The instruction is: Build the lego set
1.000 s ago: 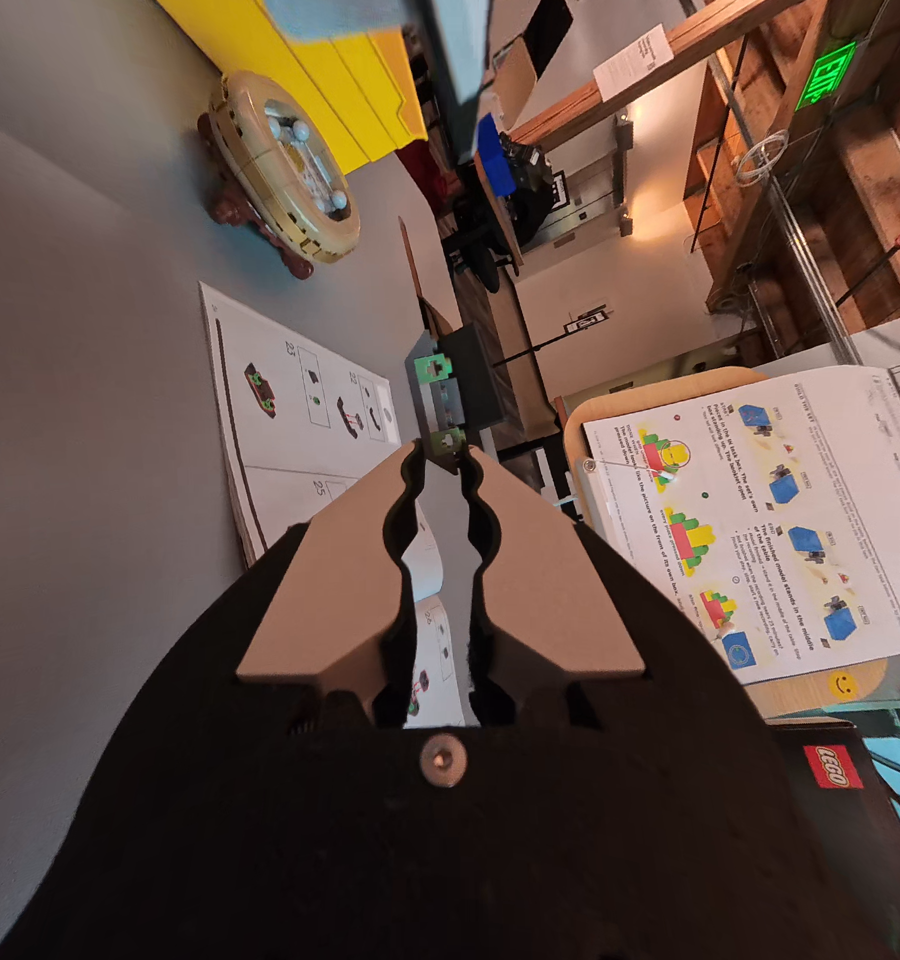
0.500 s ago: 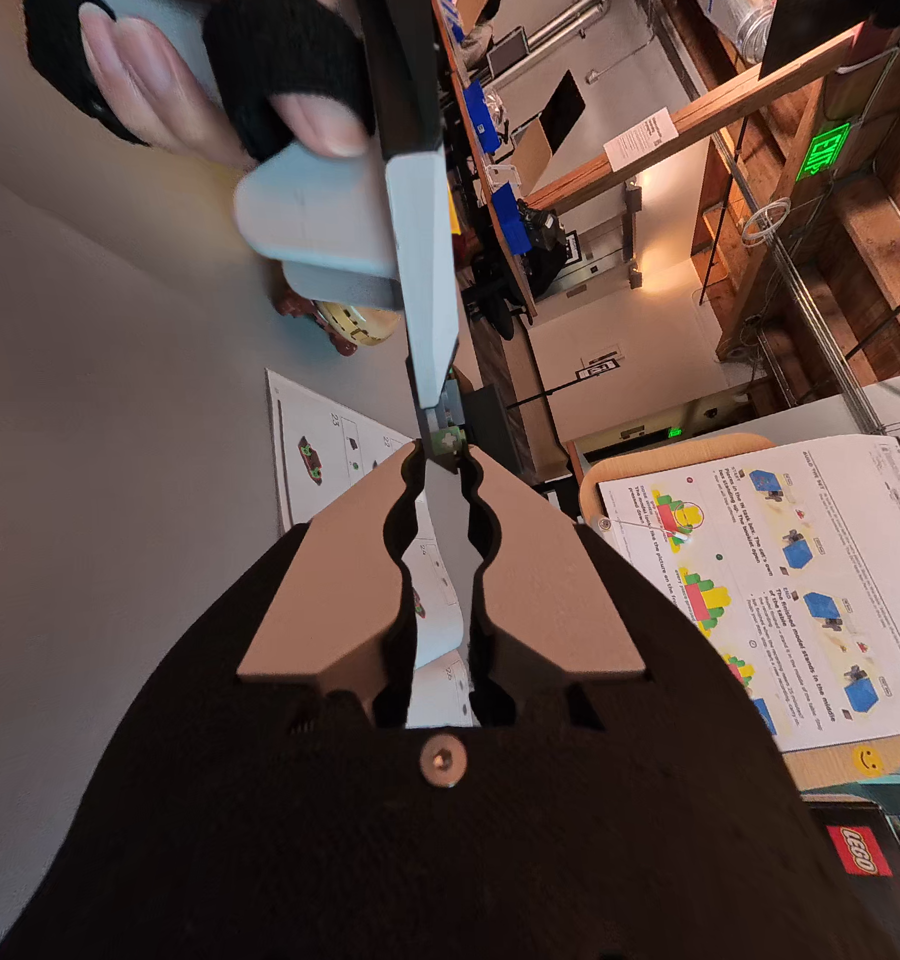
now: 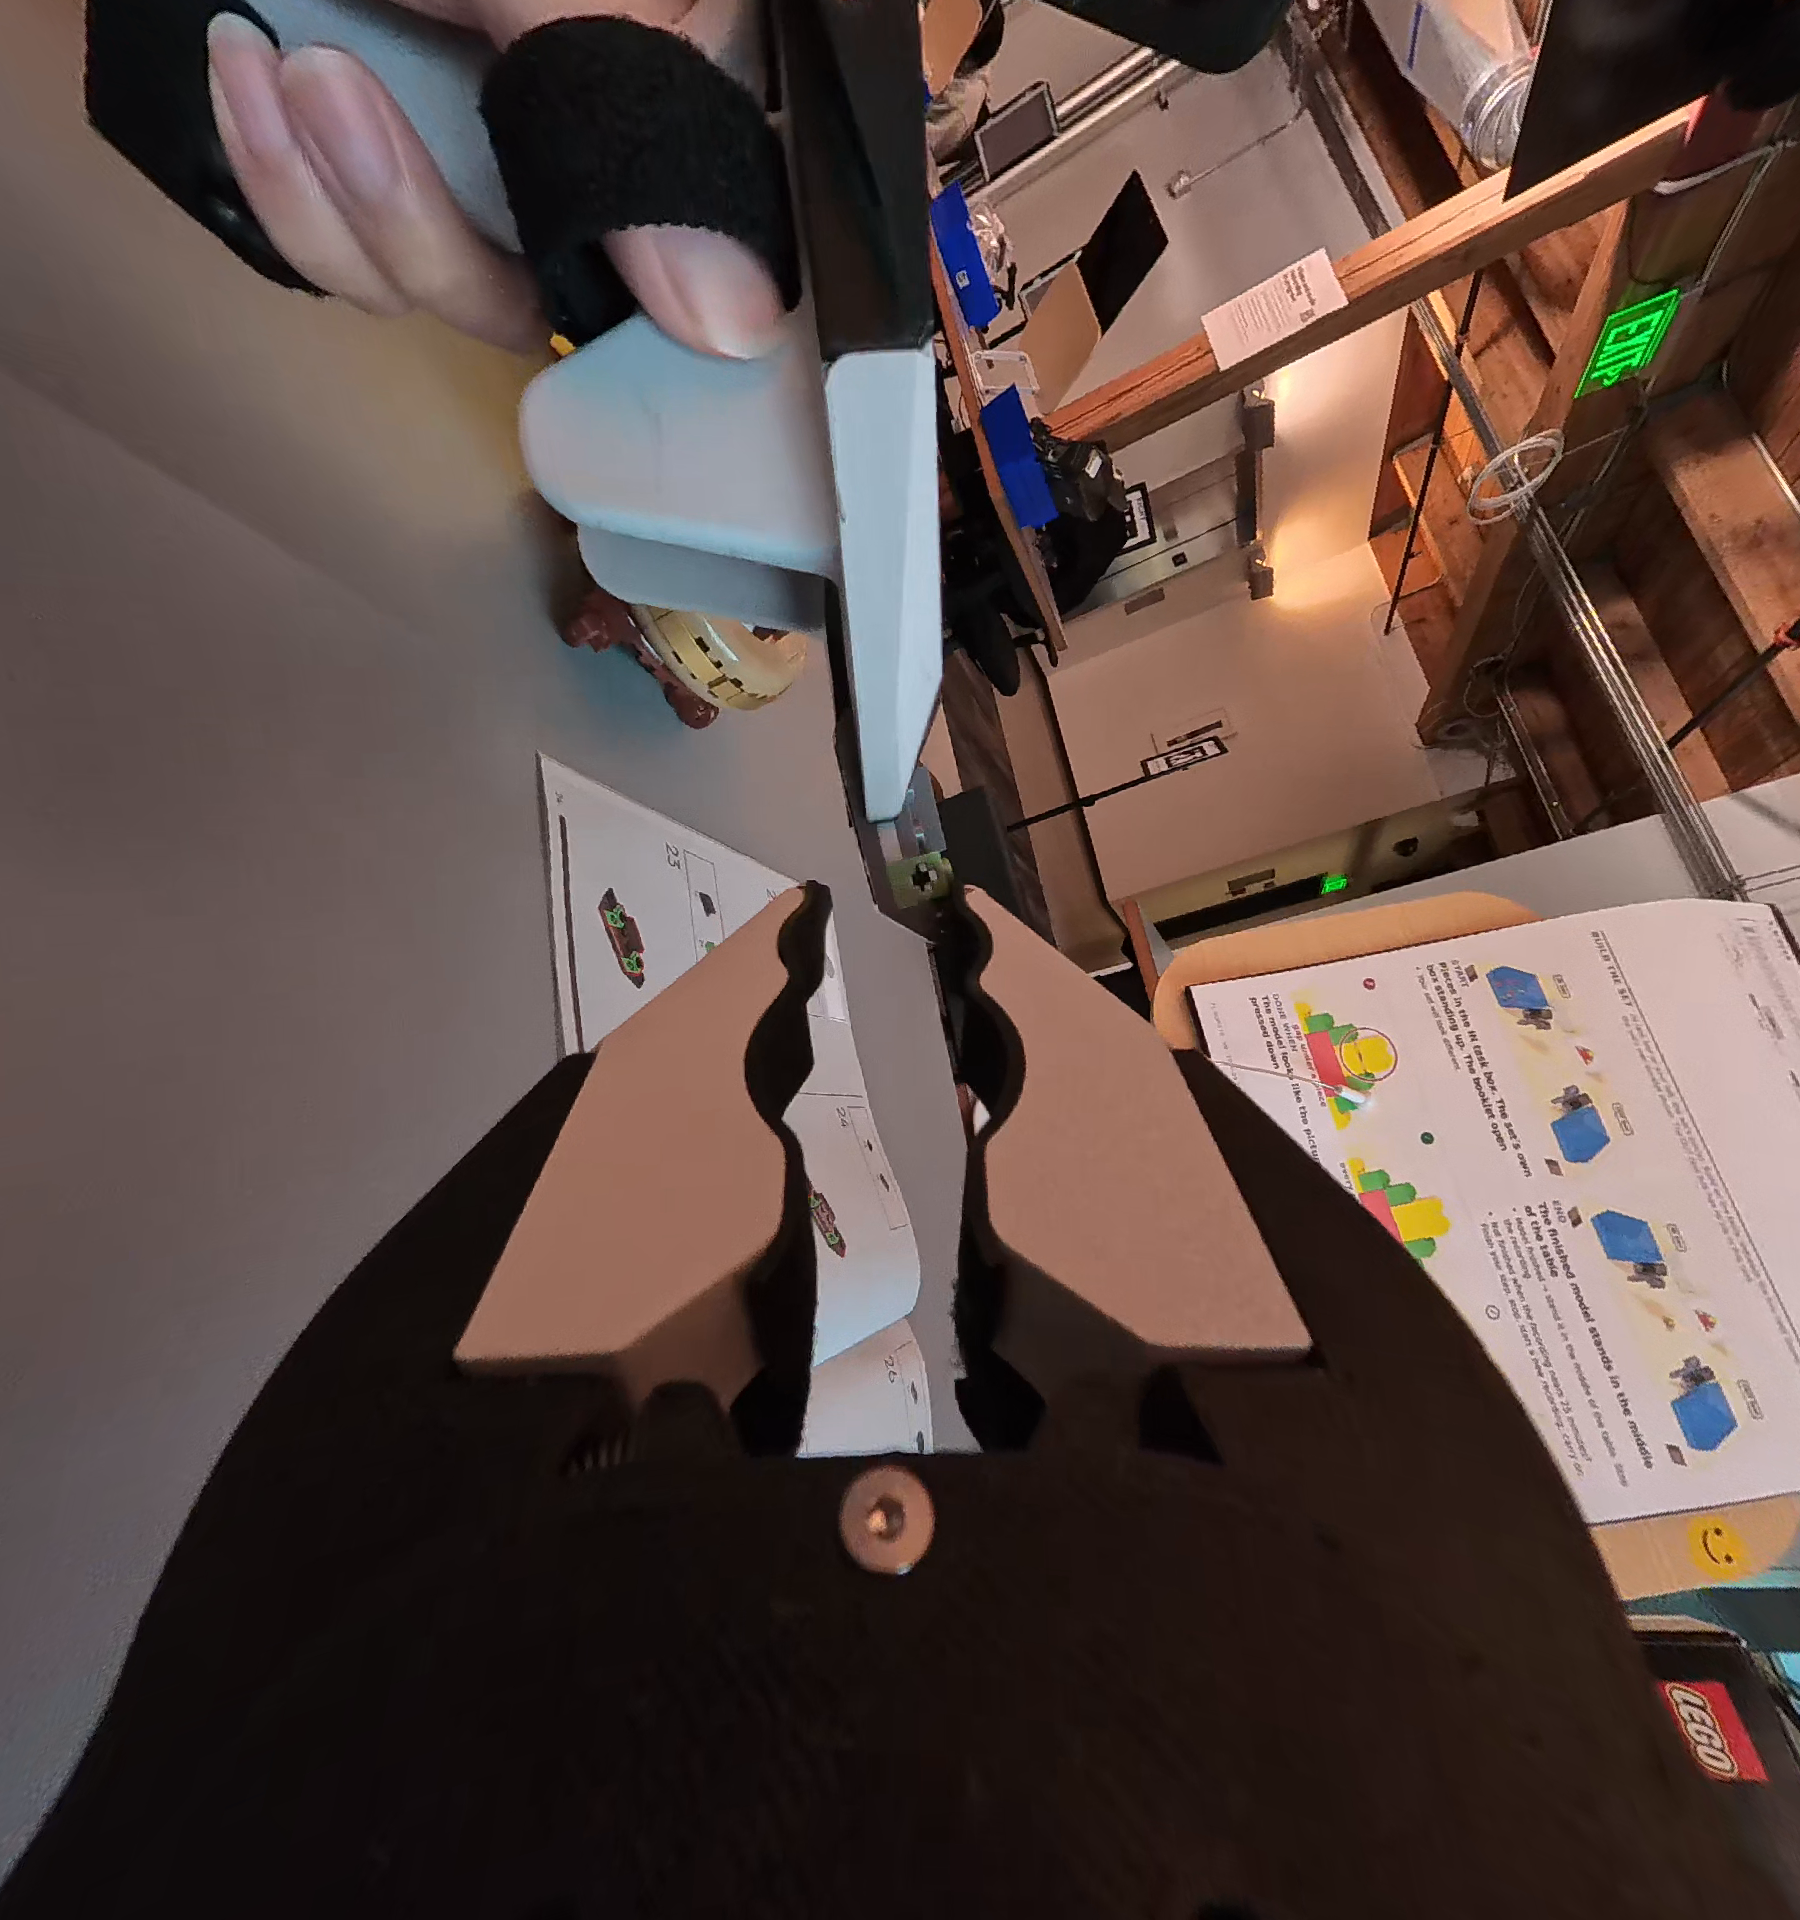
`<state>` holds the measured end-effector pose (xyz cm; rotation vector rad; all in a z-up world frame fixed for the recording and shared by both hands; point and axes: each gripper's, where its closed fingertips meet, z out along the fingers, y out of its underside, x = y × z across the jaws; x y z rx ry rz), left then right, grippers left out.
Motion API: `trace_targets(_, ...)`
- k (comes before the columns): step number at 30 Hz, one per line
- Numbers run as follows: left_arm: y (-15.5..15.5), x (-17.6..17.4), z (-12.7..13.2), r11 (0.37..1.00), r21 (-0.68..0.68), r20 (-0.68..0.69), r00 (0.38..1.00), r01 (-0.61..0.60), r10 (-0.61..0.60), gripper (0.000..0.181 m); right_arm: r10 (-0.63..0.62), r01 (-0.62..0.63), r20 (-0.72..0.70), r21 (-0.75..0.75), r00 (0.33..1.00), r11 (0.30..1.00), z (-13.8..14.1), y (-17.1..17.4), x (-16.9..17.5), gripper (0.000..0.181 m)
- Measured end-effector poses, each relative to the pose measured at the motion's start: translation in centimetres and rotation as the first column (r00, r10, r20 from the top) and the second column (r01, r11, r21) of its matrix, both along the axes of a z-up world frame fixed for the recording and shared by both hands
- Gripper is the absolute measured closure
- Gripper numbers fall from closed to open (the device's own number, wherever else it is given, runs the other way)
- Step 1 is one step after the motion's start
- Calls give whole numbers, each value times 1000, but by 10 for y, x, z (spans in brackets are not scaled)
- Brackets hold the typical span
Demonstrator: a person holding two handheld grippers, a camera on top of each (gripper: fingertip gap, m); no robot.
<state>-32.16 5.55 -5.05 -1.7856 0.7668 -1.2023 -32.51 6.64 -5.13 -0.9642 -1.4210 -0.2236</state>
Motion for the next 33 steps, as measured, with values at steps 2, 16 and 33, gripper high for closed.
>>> trace_targets(2, -1, 0, -2, 1000, 1, -13, 1000, 2, -2, 172, -4, 4, -6, 5, 1000, 1000, 2, 0, 0, 160)
trace_targets(16, -4, -1, -9, 1000, -3, -63, 998, 19, -19, 171, 6, -6, 17, 5, 1000, 1000, 0, -2, -1, 167)
trace_targets(33, -13, -2, -3, 999, 19, -77, 996, 48, -46, 132, 19, -35, 110, 141, 994, 989, -2, -4, 10, 167)
